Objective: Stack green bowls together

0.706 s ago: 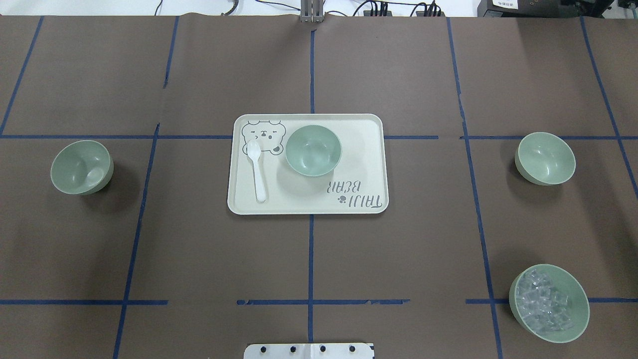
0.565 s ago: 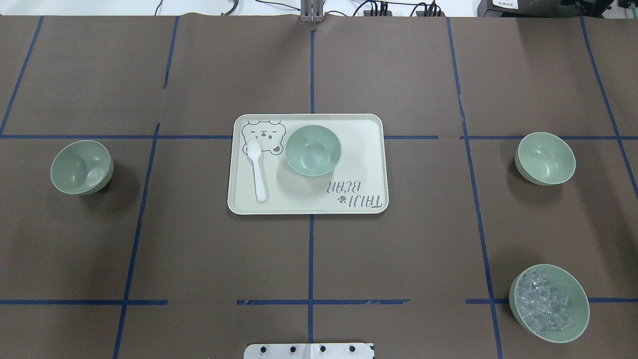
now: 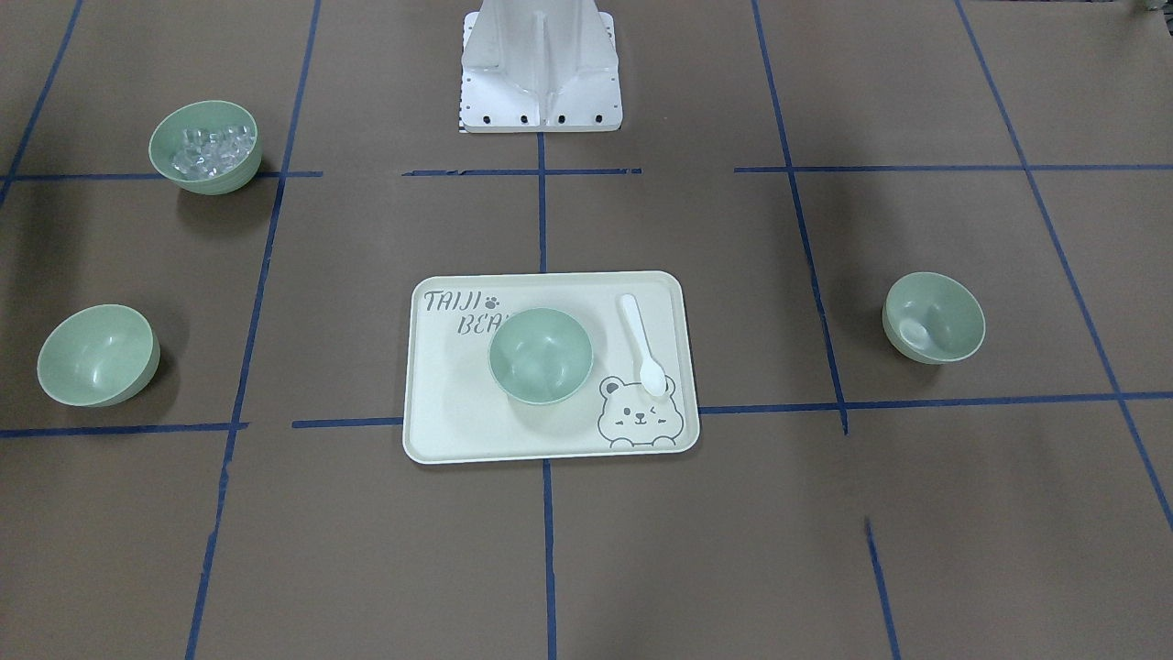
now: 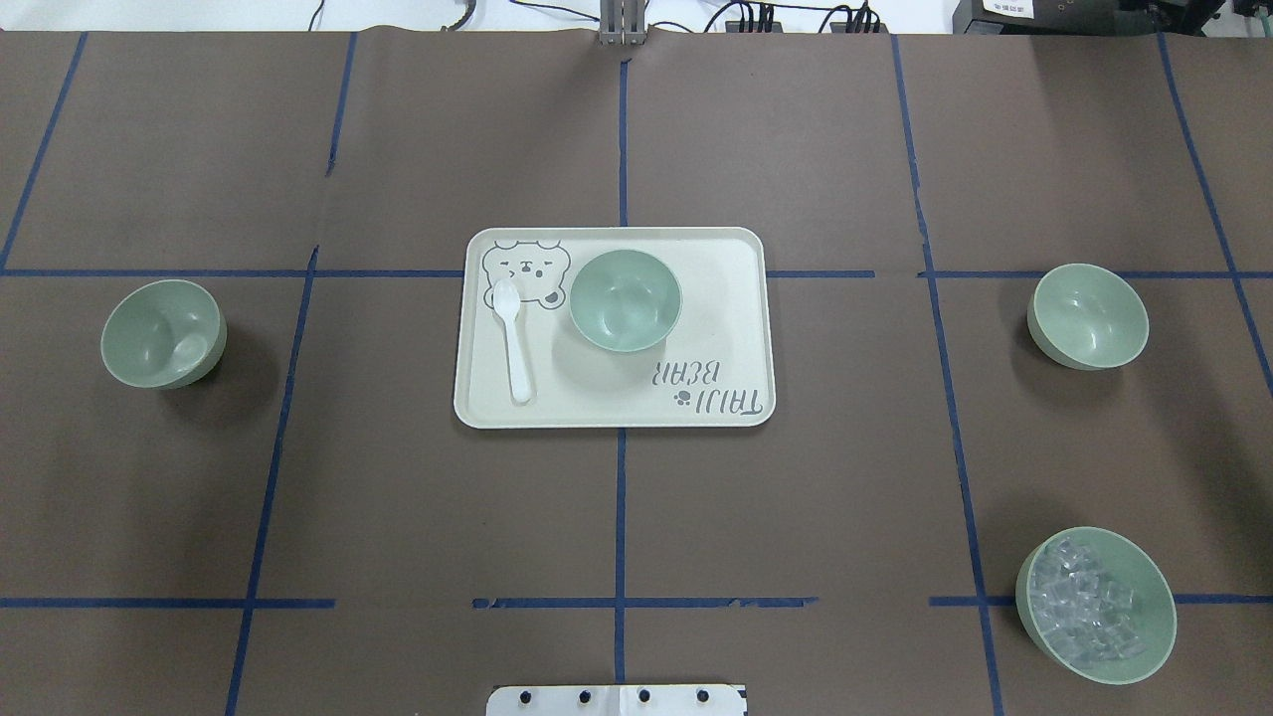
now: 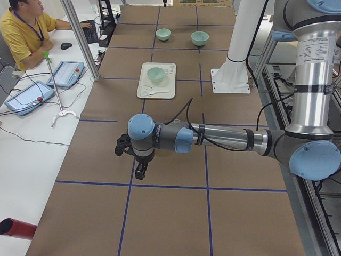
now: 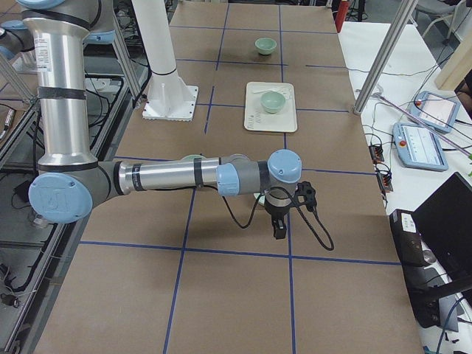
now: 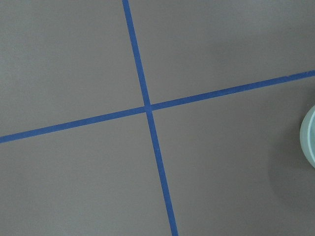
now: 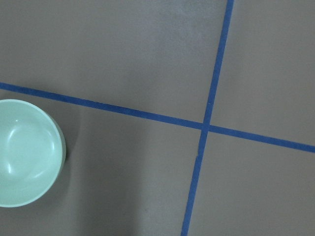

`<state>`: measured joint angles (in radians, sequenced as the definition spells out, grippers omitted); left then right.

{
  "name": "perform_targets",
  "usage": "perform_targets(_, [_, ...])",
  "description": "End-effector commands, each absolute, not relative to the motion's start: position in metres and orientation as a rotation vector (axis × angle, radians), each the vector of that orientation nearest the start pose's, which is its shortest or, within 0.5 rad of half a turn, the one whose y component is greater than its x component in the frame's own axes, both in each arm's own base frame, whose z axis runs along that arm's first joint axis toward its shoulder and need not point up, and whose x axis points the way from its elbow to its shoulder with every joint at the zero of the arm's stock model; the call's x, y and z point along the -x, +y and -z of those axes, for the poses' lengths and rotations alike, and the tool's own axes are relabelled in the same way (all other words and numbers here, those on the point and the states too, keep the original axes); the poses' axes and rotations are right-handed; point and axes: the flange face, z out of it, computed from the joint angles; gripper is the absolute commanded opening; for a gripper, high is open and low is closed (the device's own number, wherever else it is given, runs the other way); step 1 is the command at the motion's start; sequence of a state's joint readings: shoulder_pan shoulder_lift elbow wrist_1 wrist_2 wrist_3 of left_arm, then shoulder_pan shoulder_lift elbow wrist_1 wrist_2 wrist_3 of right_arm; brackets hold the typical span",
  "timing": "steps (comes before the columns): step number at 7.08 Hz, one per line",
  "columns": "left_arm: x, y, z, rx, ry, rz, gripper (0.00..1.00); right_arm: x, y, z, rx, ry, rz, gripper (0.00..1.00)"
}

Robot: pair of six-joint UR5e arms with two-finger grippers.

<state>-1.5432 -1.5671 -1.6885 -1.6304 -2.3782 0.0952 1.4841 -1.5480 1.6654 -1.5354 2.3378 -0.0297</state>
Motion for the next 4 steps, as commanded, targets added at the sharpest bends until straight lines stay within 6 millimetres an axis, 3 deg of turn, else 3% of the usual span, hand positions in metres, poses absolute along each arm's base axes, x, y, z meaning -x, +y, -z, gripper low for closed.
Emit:
perform_targets(1, [0.041, -0.571, -0.542, -0.341, 0.786, -0.256, 1.00, -0.009, -0.521, -0.589, -0.148, -0.796, 0.178, 1.00])
perform_targets(3, [0.039, -0.580, -0.544, -0.375, 0.816, -0.213, 1.00, -0.006, -0.527, -0.589, -0.169, -0.811, 0.190, 1.00])
perform_targets(4, [-0.001, -0.582, -0.530, -0.400, 0.842, -0.239, 1.00, 0.002, -0.533, -0.580, -0.183, -0.815, 0.208, 1.00])
